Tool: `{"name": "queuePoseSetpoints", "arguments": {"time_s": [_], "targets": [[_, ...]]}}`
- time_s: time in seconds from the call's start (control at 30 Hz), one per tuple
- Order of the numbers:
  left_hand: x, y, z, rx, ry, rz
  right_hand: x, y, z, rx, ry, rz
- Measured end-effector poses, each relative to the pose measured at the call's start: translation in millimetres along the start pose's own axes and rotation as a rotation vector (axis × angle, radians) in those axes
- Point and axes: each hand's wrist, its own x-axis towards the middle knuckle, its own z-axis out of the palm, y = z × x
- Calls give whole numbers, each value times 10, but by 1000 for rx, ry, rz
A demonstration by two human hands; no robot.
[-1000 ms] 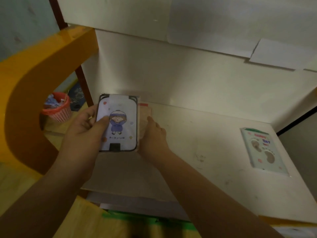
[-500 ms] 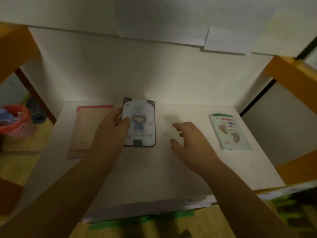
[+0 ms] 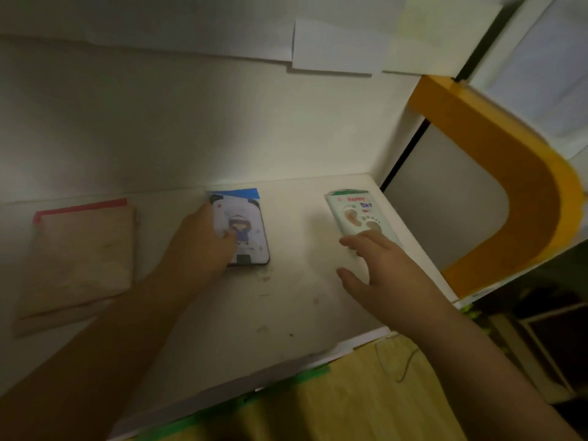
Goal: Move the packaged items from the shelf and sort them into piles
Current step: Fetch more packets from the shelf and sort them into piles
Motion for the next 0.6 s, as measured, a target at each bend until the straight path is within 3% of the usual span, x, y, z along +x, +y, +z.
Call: {"name": "queuePoseSetpoints", "arguments": {"time_s": [0.2,0.6], "targets": [[-331,171,-4,574,-3,-16,-65,121,-120,1,35,-50],[-1174,1468,614,514,174,277,-757,847,-686,66,158,-159]]}}
